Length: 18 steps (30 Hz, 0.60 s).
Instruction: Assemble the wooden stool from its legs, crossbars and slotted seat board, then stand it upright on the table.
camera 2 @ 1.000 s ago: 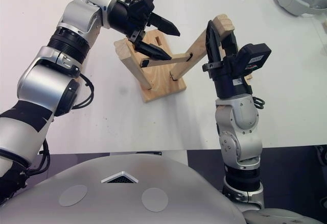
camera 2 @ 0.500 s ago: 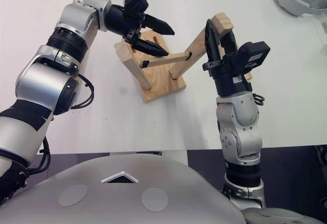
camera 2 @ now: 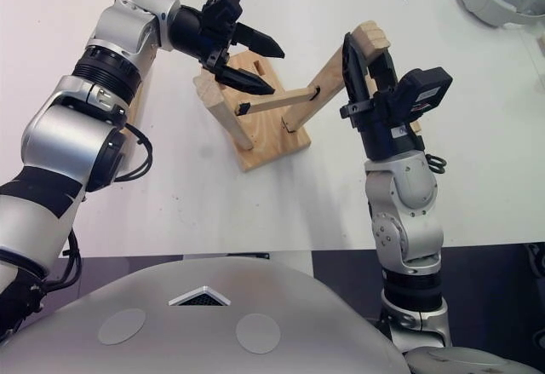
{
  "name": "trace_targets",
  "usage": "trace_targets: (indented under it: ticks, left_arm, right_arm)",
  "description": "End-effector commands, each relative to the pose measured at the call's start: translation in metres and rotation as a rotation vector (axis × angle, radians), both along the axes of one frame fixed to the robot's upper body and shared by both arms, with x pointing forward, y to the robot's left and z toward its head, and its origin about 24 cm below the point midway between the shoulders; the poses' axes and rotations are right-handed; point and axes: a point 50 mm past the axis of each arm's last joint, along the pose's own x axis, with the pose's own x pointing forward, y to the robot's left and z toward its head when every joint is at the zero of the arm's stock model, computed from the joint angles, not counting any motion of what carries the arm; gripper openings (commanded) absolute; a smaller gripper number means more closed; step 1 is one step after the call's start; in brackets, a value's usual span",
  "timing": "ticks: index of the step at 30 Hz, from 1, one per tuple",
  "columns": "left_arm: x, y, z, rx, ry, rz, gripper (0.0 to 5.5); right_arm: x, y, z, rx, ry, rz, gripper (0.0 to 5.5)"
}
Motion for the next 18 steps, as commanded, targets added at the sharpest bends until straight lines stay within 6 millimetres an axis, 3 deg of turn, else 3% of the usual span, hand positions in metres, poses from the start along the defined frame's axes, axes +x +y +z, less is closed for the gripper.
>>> trace_targets:
  ticks: [1, 9, 18]
  left_arm:
    - [-0.007, 0.004, -0.007, 0.009, -0.021, -0.027, 4.19]
    - [0.008, 0.013, 0.027, -0.17, 0.018, 0.091, 4.19]
    - [-0.013, 0.01, -0.004, -0.047, 0.059, -0.01, 4.19]
  right_arm:
    - [-0.02, -0.015, -0.075, -0.454, 0.48, 0.054, 1.18]
    - [-0.018, -0.019, -0.077, -0.478, 0.499, 0.058, 1.2]
    - [-0.014, -0.024, -0.078, -0.486, 0.543, 0.045, 1.2]
